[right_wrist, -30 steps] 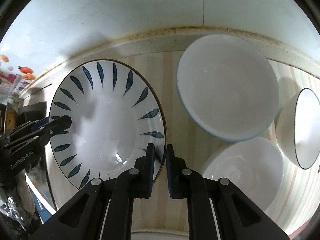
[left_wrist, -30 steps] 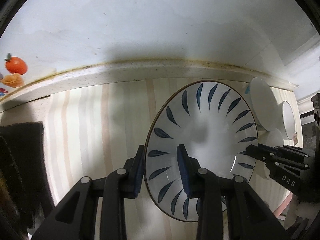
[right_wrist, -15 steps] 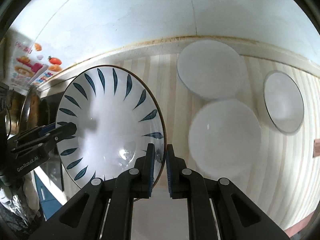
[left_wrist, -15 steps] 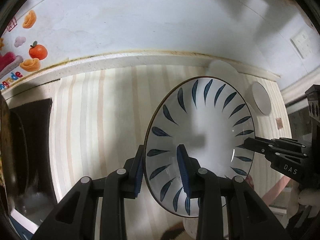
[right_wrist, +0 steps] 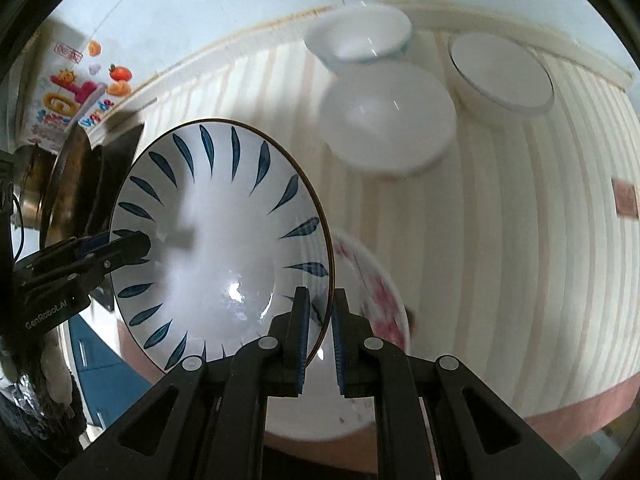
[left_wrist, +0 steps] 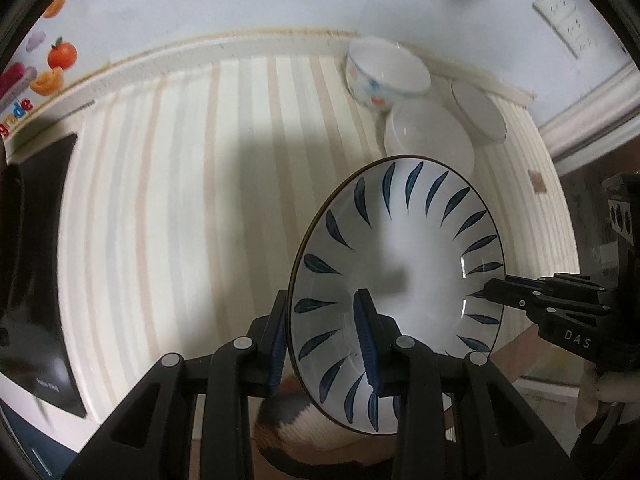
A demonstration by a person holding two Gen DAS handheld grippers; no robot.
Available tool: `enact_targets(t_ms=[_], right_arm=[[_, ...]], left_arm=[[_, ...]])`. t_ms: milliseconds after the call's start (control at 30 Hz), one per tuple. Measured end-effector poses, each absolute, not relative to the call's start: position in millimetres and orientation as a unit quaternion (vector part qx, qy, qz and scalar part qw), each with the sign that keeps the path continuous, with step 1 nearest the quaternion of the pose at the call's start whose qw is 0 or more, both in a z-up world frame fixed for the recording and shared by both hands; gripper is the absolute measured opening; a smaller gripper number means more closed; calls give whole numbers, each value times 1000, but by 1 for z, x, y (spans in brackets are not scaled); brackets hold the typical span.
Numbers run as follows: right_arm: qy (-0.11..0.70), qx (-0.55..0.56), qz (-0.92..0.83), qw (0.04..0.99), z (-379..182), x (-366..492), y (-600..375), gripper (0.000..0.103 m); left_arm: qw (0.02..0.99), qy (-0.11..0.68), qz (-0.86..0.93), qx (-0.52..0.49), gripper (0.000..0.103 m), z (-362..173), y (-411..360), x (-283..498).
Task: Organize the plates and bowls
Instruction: 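Carry the blue-leaf plate with both grippers and lower it onto the plate stack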
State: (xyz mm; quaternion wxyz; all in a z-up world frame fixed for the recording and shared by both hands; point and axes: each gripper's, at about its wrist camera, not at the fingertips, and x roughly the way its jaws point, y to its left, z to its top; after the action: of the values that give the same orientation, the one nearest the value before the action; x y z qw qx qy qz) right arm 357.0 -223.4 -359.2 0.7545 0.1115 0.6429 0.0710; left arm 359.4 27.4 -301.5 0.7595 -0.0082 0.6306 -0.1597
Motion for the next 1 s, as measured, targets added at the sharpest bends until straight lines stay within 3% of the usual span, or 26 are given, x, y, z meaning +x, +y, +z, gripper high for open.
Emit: enact_targets(t_ms=[433, 1000], right_arm=[[667, 109, 67, 734, -403, 327, -242, 12], [672, 90, 80, 731, -417, 338, -234, 12]], left_arm=[[738, 659, -142, 14, 29, -344, 4, 339], [735, 667, -115, 25, 29, -364, -20, 337]])
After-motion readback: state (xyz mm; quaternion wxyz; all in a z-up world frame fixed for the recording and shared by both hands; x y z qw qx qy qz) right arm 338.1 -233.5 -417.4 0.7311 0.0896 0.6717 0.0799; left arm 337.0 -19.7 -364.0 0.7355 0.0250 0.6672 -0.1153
